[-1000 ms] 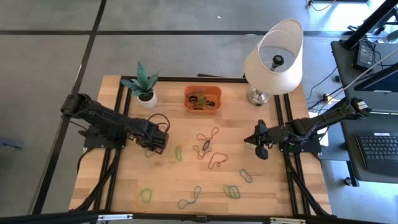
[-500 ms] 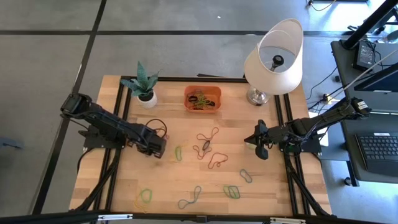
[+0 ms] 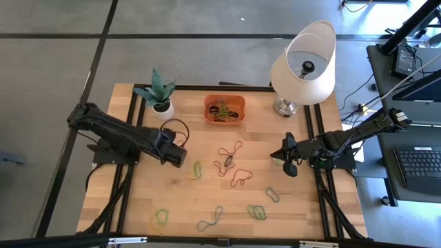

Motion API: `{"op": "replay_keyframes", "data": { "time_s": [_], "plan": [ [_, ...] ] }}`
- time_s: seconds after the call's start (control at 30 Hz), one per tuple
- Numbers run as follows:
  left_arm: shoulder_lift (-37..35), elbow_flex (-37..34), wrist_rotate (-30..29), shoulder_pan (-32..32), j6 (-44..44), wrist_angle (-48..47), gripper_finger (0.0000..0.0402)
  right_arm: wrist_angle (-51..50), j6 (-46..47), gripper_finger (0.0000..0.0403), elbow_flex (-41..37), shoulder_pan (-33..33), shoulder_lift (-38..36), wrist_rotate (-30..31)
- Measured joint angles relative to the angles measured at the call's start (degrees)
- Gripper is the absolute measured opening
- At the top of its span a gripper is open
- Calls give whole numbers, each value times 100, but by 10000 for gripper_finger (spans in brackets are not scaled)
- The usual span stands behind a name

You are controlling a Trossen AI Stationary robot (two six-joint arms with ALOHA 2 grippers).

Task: Pick and place rubber bands into bin
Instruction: Put the blue rubber band into the orange bin

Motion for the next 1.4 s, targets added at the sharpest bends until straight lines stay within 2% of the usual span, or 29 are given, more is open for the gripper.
{"op": "replay_keyframes", "data": {
  "time_s": [0.17, 0.3, 0.43, 0.63, 0.8, 0.97, 1.27, 1.4],
  "plan": [
    [0, 1105, -809, 165, 423, -841, 1, 3, 9, 6, 0, -2, 0, -2],
    [-2, 1745, -1348, 626, 1143, -919, 1, 4, 4, 6, 0, 0, 0, -1],
    [173, 2242, -1410, 1347, 2307, -582, 1, 5, 7, 6, 0, 0, 0, -2],
    [973, 3091, -1289, 2373, 4409, 361, 1, -15, -4, 6, 0, -2, 0, 0],
    [1906, 3851, -982, 3056, 5851, 1147, 1, -21, 4, 6, 0, -2, 0, 1],
    [2897, 4248, -412, 3593, 6719, 1760, 1, -21, 10, 7, 0, 0, 0, 1],
    [4479, 4263, 659, 4001, 6830, 2268, 1, -21, 52, 6, 0, 1, 0, 1],
    [4808, 4263, 1599, 4011, 6459, 2370, 11, -21, 53, 6, 0, 1, 0, 1]
  ]
}}
